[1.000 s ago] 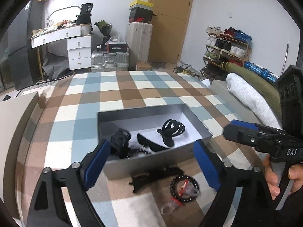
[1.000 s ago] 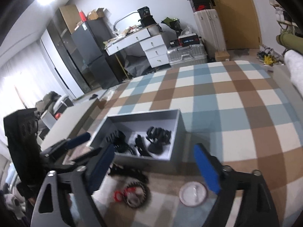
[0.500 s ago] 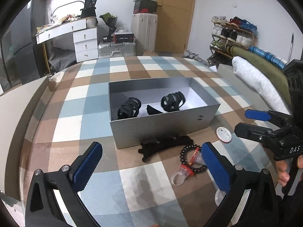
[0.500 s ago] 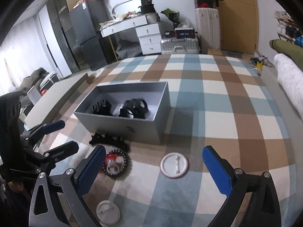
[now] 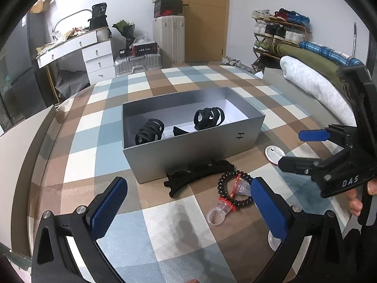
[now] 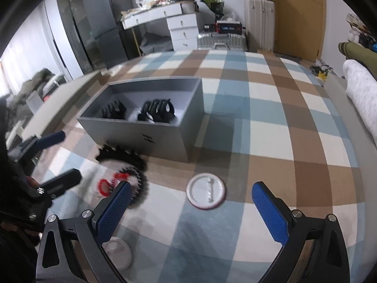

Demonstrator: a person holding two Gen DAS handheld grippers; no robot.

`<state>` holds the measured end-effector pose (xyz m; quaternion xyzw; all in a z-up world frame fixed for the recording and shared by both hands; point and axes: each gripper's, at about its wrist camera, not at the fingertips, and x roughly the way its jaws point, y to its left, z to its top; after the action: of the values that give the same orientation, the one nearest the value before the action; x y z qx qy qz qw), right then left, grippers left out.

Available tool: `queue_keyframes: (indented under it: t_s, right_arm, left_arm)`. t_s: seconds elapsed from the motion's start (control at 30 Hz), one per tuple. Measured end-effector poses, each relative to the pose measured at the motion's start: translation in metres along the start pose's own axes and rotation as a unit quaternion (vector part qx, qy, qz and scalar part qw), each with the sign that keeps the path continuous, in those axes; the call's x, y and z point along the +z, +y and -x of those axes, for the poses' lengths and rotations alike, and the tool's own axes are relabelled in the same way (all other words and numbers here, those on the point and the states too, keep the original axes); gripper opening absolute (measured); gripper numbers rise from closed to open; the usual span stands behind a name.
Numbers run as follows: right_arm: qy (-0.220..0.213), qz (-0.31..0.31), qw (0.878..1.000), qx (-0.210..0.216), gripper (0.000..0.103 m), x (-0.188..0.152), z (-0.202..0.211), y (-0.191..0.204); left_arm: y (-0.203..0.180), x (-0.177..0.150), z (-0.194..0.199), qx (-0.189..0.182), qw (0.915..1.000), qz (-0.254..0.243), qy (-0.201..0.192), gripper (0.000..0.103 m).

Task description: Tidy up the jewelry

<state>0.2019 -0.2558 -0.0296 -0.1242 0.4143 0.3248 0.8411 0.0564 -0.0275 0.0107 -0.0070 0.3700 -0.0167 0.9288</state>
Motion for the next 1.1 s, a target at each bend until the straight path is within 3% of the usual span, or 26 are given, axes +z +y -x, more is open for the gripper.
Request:
queue_keyframes:
  t_s: [0.43, 0.8, 1.1]
  right_arm:
    - [0.027, 0.016, 0.999, -0.025, 0.101, -0.007, -0.018, 0.001]
    - [0.042, 0.033, 0.998, -0.04, 0.085, -0.01, -0.025, 0.006]
    - [0.036, 0.032, 0.998, -0.051, 0.078, -0.011, -0.029, 0.005]
  left_arm:
    - [0.001, -0.005, -0.008, -0.002, 0.9998, 0.005, 0.02, 0.102]
    - [-0.001, -0.006, -0.009, -0.004, 0.9997, 0.001, 0.026, 0.102]
    - [-0.005, -0.008, -0.01, -0.008, 0.9994, -0.006, 0.032, 0.102]
